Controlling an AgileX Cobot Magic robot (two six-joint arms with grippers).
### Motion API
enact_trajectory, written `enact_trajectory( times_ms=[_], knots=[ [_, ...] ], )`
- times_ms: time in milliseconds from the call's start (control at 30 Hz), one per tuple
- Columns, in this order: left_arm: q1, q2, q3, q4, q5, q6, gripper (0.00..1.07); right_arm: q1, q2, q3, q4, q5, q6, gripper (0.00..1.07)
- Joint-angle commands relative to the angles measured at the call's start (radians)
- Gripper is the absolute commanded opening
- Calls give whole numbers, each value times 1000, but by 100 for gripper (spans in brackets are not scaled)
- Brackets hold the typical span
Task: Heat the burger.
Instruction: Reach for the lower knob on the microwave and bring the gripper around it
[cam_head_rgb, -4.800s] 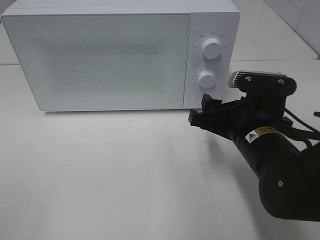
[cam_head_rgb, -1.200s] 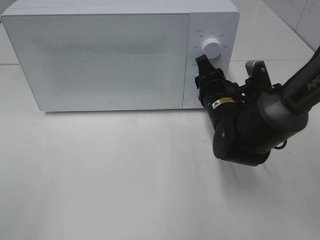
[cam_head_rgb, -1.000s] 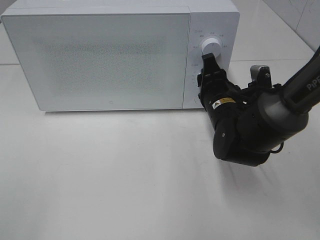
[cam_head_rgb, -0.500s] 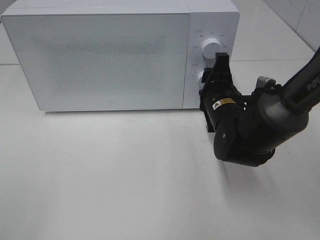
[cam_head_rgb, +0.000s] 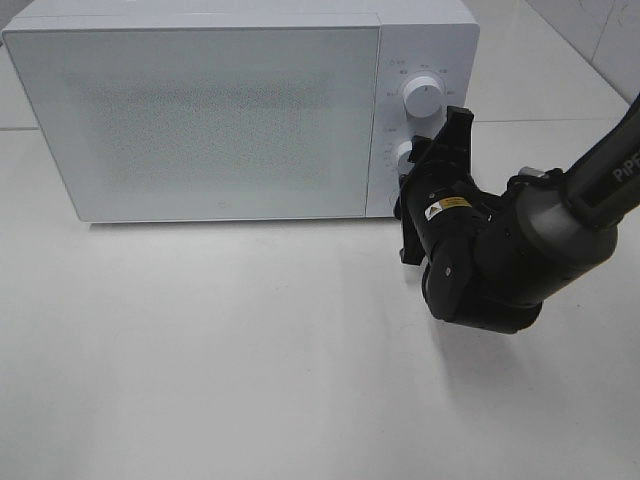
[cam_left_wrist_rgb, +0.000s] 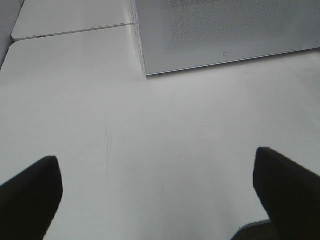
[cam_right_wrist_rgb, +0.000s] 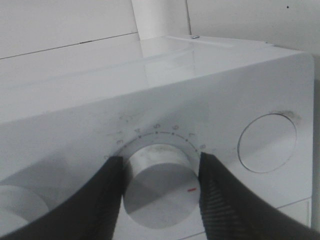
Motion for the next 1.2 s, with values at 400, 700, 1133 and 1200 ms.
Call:
enact_trajectory(
  times_ms=[400, 700, 1133, 1200],
  knots=[
    [0, -19, 3, 0, -3, -4, 96, -2, -7, -30, -63, -162, -3, 11],
    [0, -19, 3, 0, -3, -4, 96, -2, -8, -30, 21, -188, -8, 32],
    [0, -19, 3, 0, -3, -4, 96, -1, -60, 50, 23, -182, -125, 72],
    [0, -19, 3, 0, -3, -4, 96, -1, -66, 62, 7, -175, -132, 74]
  ],
)
